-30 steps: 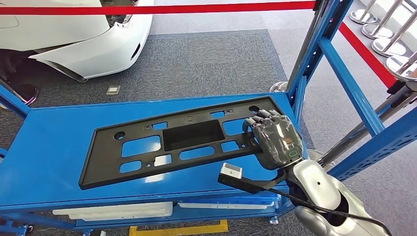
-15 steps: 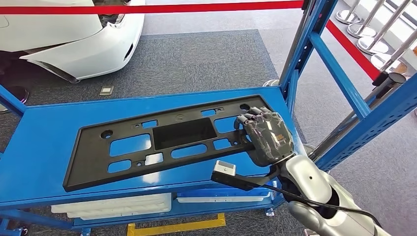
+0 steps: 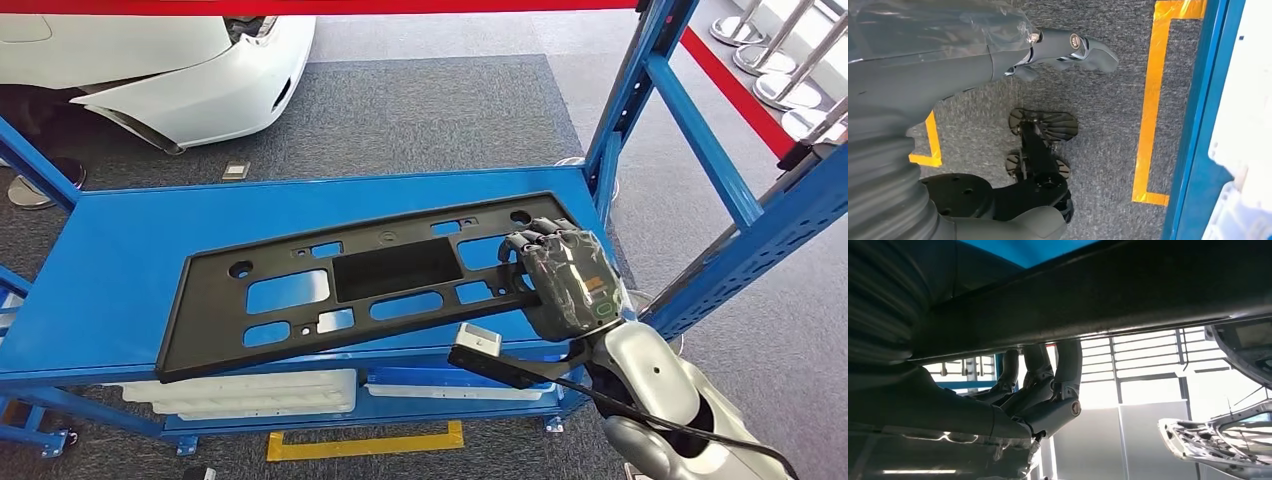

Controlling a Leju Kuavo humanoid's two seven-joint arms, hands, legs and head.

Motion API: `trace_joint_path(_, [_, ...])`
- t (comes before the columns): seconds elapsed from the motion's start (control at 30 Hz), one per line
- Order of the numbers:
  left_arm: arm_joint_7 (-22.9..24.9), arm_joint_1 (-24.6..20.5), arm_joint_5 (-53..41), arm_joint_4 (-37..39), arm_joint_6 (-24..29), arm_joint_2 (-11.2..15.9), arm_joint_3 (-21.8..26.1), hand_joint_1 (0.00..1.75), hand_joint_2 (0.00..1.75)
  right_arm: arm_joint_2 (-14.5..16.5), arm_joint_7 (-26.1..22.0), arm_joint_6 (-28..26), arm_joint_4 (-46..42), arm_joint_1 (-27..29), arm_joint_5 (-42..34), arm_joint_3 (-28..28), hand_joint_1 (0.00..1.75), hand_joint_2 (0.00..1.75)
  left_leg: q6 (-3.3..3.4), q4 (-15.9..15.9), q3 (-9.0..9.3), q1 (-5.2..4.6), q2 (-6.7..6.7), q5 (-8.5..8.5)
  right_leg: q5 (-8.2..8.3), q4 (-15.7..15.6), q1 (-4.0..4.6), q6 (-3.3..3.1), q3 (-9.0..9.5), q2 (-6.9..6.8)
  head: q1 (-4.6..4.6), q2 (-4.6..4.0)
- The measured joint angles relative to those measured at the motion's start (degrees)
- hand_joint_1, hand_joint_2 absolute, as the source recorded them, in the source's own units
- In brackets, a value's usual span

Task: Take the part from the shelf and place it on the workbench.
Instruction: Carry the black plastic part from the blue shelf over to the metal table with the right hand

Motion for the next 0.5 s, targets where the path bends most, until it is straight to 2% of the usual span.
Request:
trace_joint_path(0.03, [-0.01,0.01,0.04,0.00,0.02,0.01,-0.01,0.00,1.75,0.00,-0.03,-0.04,0.00,-0.04,-0.10,0.00,1.75,1.75,-0.34,1.45,-0.50,0.04,-0.07,-1.26,0.34,-0.26,-0.13,-0.39,-0.10,-0.09,-0.22,0.00])
trace_joint_path(0.07, [-0.01,0.01,0.09,0.00,0.03,0.01,-0.01,0.00,1.75,0.00,-0.05,-0.10,0.00,-0.07,-0.25,0.00,1.75,1.75,-0.66,4.02,-1.42,0.16,-0.13,-3.21,0.66,-0.44,-0.24,-0.68,-0.28,-0.18,-0.54,0.00])
trace_joint_path(0.13, [-0.01,0.05,0.22,0.00,0.05,0.01,-0.02,0.00,1.75,0.00,-0.09,-0.22,0.00,-0.12,-0.58,0.01,1.75,1.75,-1.15,11.31,-4.06,0.41,-0.14,-7.57,1.12,-0.44,-0.21,-0.87,-0.91,-0.24,-1.26,0.00])
trace_joint_path(0.17, [-0.01,0.08,0.29,0.00,0.07,0.00,-0.02,0.00,1.75,0.00,-0.09,-0.25,0.01,-0.12,-0.69,0.02,1.75,1.75,-1.29,14.07,-4.89,0.53,-0.14,-8.77,1.36,-0.41,-0.20,-0.83,-1.26,-0.24,-1.50,0.00])
trace_joint_path(0.2, [-0.01,0.11,0.37,0.00,0.09,-0.01,-0.02,0.00,1.75,0.00,-0.09,-0.26,0.03,-0.12,-0.78,0.03,1.75,1.75,-1.37,14.98,-4.82,0.61,-0.13,-8.93,1.59,-0.37,-0.20,-0.77,-1.59,-0.23,-1.72,0.00])
trace_joint_path(0.23, [0.00,0.12,0.43,0.00,0.11,0.00,-0.02,0.00,1.75,0.00,-0.09,-0.27,0.04,-0.12,-0.85,0.03,1.75,1.75,-1.36,13.60,-3.62,0.68,-0.13,-8.04,1.81,-0.34,-0.22,-0.66,-1.84,-0.21,-1.94,0.00])
trace_joint_path(0.33, [0.06,0.04,0.59,0.00,0.13,0.01,-0.02,0.00,1.75,0.00,-0.07,-0.48,0.07,-0.16,-1.11,0.04,1.75,1.75,-0.92,2.01,3.16,0.68,-0.18,-3.76,2.30,-0.20,-0.16,-0.13,-2.21,-0.17,-2.77,0.00])
trace_joint_path(0.37, [0.08,0.04,0.62,0.00,0.13,0.00,-0.02,0.00,1.75,0.00,-0.06,-0.61,0.07,-0.20,-1.19,0.04,1.75,1.75,-0.66,-0.57,4.38,0.58,-0.20,-3.04,2.49,-0.15,-0.11,0.16,-2.31,-0.18,-2.87,0.00])
trace_joint_path(0.4, [0.09,0.08,0.62,0.00,0.13,-0.01,-0.02,0.00,1.75,0.00,-0.04,-0.71,0.08,-0.23,-1.26,0.04,1.75,1.75,-0.36,-1.68,4.71,0.43,-0.21,-2.82,2.70,-0.12,-0.08,0.50,-2.43,-0.19,-2.85,0.00])
trace_joint_path(0.47, [0.11,0.15,0.62,0.00,0.13,-0.02,-0.02,0.00,1.75,0.02,-0.03,-0.84,0.09,-0.28,-1.41,0.04,1.75,1.75,0.45,-1.94,4.38,0.32,-0.18,-2.17,3.14,-0.20,-0.16,1.34,-2.65,-0.19,-2.65,0.00])
trace_joint_path(0.5, [0.13,0.13,0.62,0.00,0.12,-0.03,-0.02,0.00,1.75,0.03,-0.03,-0.87,0.09,-0.29,-1.47,0.04,1.75,1.75,0.92,-2.19,4.26,0.37,-0.12,-1.72,2.83,0.09,-0.22,1.69,-2.87,-0.16,-2.56,0.00])
